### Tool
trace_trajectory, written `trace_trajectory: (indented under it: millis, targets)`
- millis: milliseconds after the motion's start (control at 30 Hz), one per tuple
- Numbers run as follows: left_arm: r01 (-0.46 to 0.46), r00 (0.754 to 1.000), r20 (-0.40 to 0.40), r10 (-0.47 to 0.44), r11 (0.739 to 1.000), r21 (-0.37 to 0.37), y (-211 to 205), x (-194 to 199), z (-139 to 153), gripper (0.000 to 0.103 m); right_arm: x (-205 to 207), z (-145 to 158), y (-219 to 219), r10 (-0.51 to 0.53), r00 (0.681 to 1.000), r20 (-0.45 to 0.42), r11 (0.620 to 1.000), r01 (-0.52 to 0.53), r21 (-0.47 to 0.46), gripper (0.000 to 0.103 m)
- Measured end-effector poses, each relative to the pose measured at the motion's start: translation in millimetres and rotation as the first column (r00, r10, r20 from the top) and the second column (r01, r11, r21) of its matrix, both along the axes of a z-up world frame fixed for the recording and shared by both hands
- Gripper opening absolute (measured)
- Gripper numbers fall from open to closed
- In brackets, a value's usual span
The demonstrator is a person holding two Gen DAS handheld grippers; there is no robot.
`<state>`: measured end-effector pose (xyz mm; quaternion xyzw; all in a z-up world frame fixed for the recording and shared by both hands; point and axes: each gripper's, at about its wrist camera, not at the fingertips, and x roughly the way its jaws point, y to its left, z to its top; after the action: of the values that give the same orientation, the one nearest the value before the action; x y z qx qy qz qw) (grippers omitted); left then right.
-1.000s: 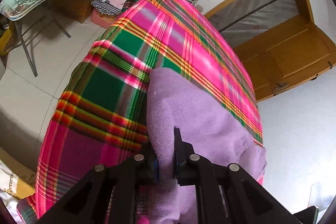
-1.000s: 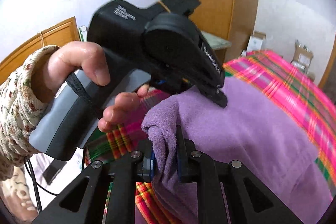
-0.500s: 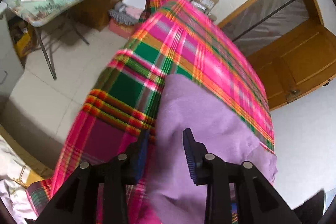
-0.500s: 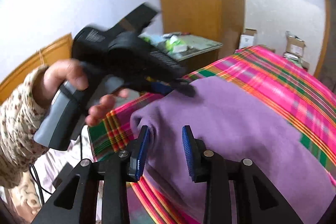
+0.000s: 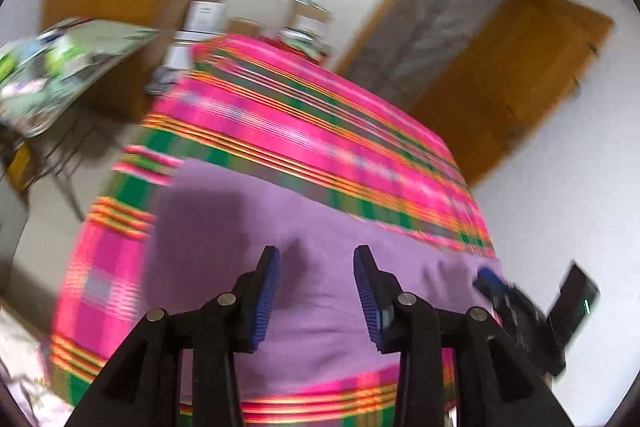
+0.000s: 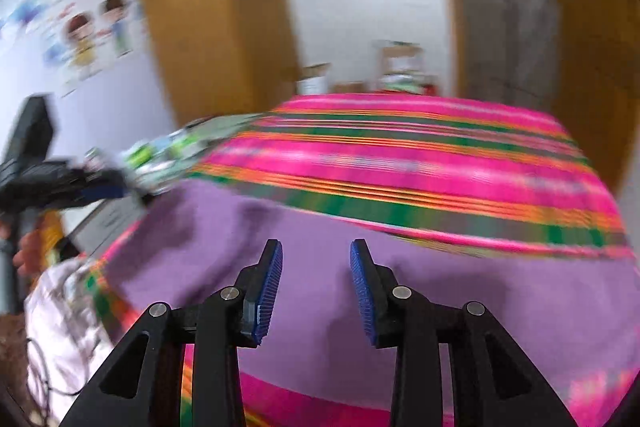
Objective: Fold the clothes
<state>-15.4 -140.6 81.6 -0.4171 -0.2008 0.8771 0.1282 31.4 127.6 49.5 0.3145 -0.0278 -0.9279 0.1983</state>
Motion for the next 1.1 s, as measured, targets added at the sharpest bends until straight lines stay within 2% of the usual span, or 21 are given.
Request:
trace_trajectory:
  millis: [133, 333, 467, 500, 600, 667, 700, 733, 833, 967, 1000, 1033, 1100]
  targets:
    - [0.161, 0.986, 0.035, -0.16, 0.987, -0.028, 61, -13, -12, 0.039, -1, -14, 77, -0.209, 0.977, 0.034, 0.978, 0.209, 0.011, 0.037]
    - [0.355, 0.933, 0.088, -0.348, 0.932, -0.079, 142, -29, -35, 0.039, 11, -34, 167, -0.457, 0.888, 0.054, 0.888, 0.452, 0.086, 0.037]
    - [0.455, 0.89, 0.106, -0.443, 0.877, -0.157, 195, -29, -44, 0.04, 23, -47, 219, -0.57, 0.816, 0.096, 0.821, 0.563, 0.096, 0.037]
    - [0.488, 0.873, 0.109, -0.476, 0.854, -0.178, 210, -27, -47, 0.04, 24, -51, 229, -0.588, 0.802, 0.105, 0.808, 0.581, 0.095, 0.037]
    - [0.563, 0.825, 0.121, -0.551, 0.792, -0.235, 246, -21, -55, 0.04, 22, -62, 249, -0.598, 0.787, 0.152, 0.801, 0.591, 0.091, 0.037]
    - [0.592, 0.804, 0.127, -0.58, 0.763, -0.261, 264, -17, -61, 0.04, 18, -67, 255, -0.577, 0.799, 0.167, 0.816, 0.572, 0.082, 0.037]
    - [0.592, 0.802, 0.131, -0.583, 0.749, -0.296, 272, -16, -64, 0.04, 17, -69, 257, -0.565, 0.807, 0.172, 0.824, 0.561, 0.077, 0.037]
    - [0.594, 0.797, 0.134, -0.59, 0.723, -0.352, 281, -13, -67, 0.04, 15, -72, 258, -0.552, 0.814, 0.178, 0.833, 0.549, 0.071, 0.037]
    - [0.621, 0.768, 0.139, -0.625, 0.673, -0.402, 299, -6, -71, 0.04, 12, -75, 258, -0.506, 0.843, 0.181, 0.862, 0.502, 0.073, 0.037]
    - [0.617, 0.759, 0.138, -0.637, 0.634, -0.466, 315, -3, -75, 0.04, 10, -74, 251, -0.436, 0.883, 0.173, 0.9, 0.426, 0.091, 0.035]
    - [0.613, 0.758, 0.139, -0.637, 0.625, -0.483, 318, -3, -76, 0.04, 9, -75, 248, -0.42, 0.891, 0.171, 0.907, 0.408, 0.101, 0.03]
    - [0.609, 0.758, 0.139, -0.637, 0.615, -0.501, 321, -3, -77, 0.04, 8, -75, 246, -0.409, 0.897, 0.166, 0.912, 0.394, 0.119, 0.018]
    - [0.599, 0.758, 0.141, -0.637, 0.595, -0.535, 328, -2, -80, 0.04, 6, -74, 243, -0.391, 0.907, 0.159, 0.917, 0.369, 0.153, 0.013]
